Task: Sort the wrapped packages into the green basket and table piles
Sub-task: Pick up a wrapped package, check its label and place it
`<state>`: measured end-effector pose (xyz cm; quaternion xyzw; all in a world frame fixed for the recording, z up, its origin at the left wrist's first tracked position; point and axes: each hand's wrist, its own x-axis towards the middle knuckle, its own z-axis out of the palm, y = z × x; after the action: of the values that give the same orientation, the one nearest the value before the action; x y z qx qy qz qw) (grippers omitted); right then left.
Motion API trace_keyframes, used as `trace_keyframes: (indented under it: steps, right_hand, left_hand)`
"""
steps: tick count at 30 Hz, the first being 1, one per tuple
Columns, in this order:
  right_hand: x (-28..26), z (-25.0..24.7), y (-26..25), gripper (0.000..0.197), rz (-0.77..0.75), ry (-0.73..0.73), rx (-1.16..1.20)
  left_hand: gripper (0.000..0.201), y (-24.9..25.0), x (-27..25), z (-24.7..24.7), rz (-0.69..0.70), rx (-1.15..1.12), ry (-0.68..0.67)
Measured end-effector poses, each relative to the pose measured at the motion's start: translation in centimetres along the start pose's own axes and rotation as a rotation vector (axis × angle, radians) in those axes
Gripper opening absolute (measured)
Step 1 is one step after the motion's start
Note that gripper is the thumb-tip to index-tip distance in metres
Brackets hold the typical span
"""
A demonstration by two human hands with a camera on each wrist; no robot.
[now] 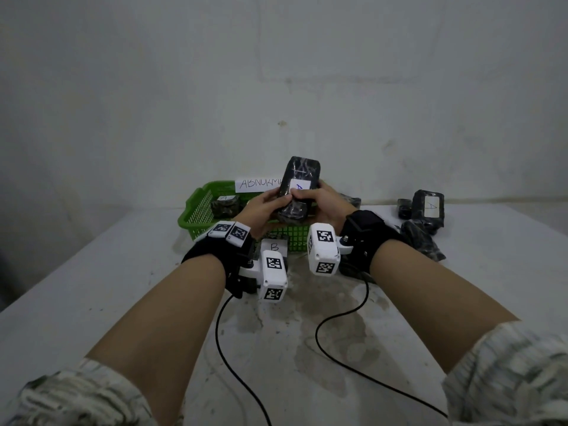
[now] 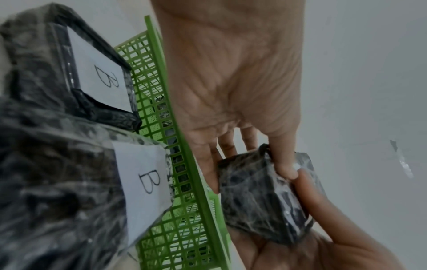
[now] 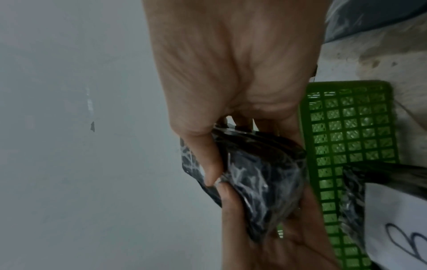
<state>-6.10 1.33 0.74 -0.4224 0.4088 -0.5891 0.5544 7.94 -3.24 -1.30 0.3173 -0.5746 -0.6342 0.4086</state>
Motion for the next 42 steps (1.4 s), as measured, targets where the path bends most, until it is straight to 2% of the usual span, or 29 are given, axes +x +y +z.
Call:
trace_keyframes:
  steps: [6,9,12,14,16,18,20,23,27,30,32,33,35,36,39,42]
  right_hand:
    - [-0.1,-0.3,0.3,0.062,-0.031,-0.093,-0.082]
    - [-0.2,-0.7,0.1,0.074,-0.009,-0.129,-0.205]
    - [-0.2,-0.9,0.3,0.078,-0.021,-0.096,-0.247]
    - [0.0,-0.7,0.6,0.079,-0.072,-0.021,-0.262]
    - [0.3,-0.5,1.1,0.077,-0.126,0.03,-0.271]
    - [0.3,-0.3,1.1,0.072,-0.147,0.029,-0.283]
    - [0.1,-0.4,0.8,0.063,-0.125,0.034,-0.264]
    - [-0.2,-0.8,0.0,0.039,-0.101,0.039,-0.193]
    - [-0.2,-0.7,-0.2,0.032,-0.089,0.046,-0.276]
    - [-0.2,-0.3,-0.2,0.021,-0.194,0.199,-0.278]
    - [0.0,-0.1,-0.1,0.03,-0.256,0.287,-0.241]
    - [0.2,0.0,0.0,0.041,-0.246,0.287,-0.215]
    - [0.4,0.3,-0.1,0.055,-0.145,0.246,-0.177]
    - [0.4,0.3,-0.2,0.05,-0.092,0.209,-0.159]
    - [0.1,0.6,-0.4,0.01,-0.057,0.132,-0.076]
    - [0.2,0.6,-0.3,0.005,-0.133,0.145,-0.086]
  left_hand:
    - [0.045,0.3,0.2,0.3,0.083,0.056,0.055]
    - [0.047,-0.2,0.3,0.1,0.019,0.036,0.041]
    - [0.052,-0.6,0.5,0.1,0.002,0.093,0.08]
    - [0.049,-0.7,0.9,0.1,0.091,0.176,0.173]
    - [0.033,-0.4,1.0,0.2,0.153,0.172,0.203]
    - [0.023,0.2,0.8,0.6,0.124,0.105,0.16]
    - [0.033,0.7,0.6,0.7,0.063,0.045,0.132]
    - [0.043,1.0,0.4,0.4,0.03,-0.018,0.061]
    - [0.047,0.1,0.0,-0.3,0.028,-0.103,0.078]
    - [0.058,-0.5,-0.1,-0.5,-0.007,-0.113,0.081]
    - [0.039,-0.3,-0.4,-0.3,-0.046,-0.098,0.008]
    - [0.031,-0.4,-0.5,-0.3,-0.077,-0.087,-0.036]
    - [0.029,-0.5,-0.7,-0.4,-0.112,-0.075,-0.085]
    - [0.032,-0.5,-0.8,-0.3,-0.113,-0.078,-0.098]
    - [0.042,-0.5,-0.9,-0.3,-0.124,-0.087,-0.092]
    - [0.031,-0.3,-0.7,0.2,-0.138,-0.025,-0.107]
